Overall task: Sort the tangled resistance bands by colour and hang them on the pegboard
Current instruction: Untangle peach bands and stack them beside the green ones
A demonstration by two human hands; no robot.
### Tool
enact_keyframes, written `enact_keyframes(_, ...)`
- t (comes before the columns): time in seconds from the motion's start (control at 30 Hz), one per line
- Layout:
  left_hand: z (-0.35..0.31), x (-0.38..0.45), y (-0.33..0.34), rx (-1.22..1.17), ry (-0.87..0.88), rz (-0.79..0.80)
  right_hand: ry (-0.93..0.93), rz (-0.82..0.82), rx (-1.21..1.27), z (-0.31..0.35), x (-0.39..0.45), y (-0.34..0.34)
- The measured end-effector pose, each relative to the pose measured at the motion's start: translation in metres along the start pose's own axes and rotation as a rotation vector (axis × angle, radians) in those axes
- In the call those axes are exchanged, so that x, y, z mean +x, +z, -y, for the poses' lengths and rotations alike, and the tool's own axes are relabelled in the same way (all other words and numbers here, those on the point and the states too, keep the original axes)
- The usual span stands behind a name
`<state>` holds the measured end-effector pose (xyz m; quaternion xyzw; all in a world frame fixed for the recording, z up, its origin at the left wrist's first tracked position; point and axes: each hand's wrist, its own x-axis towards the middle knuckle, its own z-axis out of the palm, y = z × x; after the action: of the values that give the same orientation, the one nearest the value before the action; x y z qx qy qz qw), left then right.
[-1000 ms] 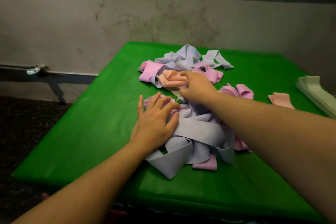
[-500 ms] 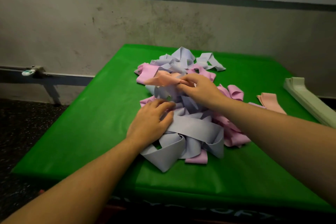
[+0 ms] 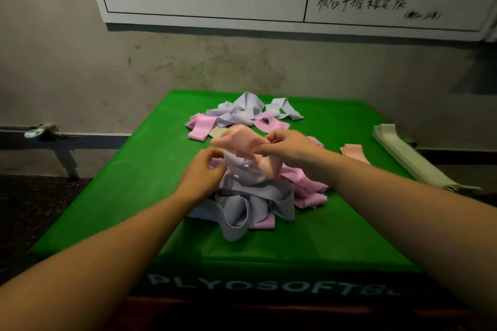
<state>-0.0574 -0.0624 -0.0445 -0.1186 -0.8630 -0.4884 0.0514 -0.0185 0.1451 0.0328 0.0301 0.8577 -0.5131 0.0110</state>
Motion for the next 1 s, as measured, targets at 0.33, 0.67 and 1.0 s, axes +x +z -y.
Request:
enact_keyframes(0.33,-0.034,-0.042,0.010,-0.203,0.041,0.104,-0.034,-0.116,0.155,0.005,-0.050,-0.004)
enact_keyframes(0.67,-0.095,-0.071,0.005,-0.496,0.114,0.090,-0.051,0.070,0.330,0.002,-0.122,-0.023)
enact_keyframes(1.0,-0.130,-0.133,0.009,-0.672,0.024,0.240,-0.103,-0.250,0.262,-0.039,-0.185,-0.038)
